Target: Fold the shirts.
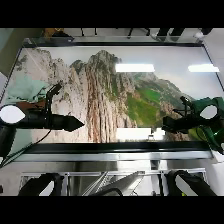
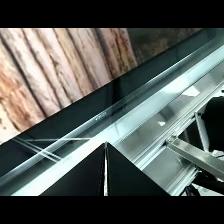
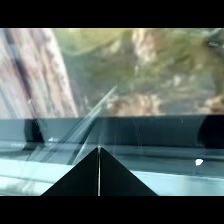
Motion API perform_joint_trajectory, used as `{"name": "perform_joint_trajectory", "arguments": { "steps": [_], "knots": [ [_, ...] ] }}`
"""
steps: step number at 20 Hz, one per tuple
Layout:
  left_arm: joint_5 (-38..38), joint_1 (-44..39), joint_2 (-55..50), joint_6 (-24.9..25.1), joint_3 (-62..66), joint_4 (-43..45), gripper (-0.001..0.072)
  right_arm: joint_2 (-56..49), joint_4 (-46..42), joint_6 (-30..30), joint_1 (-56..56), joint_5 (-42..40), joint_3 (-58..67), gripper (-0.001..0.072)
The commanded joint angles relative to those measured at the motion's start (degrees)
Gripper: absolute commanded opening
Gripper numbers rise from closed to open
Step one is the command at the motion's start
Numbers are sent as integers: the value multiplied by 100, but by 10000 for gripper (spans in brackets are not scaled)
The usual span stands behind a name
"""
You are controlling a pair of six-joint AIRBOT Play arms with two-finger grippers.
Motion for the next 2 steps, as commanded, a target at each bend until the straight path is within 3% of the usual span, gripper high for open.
{"name": "perform_joint_trajectory", "arguments": {
  "steps": [1, 2],
  "knots": [
    [131, 2, 452, -9, -431, 31, 14, 48, 85, -17, 46, 85, -83, 20],
    [142, 4, 518, -9, -481, 31, 14, 48, 85, -17, 46, 85, -83, 20]
  ]
}}
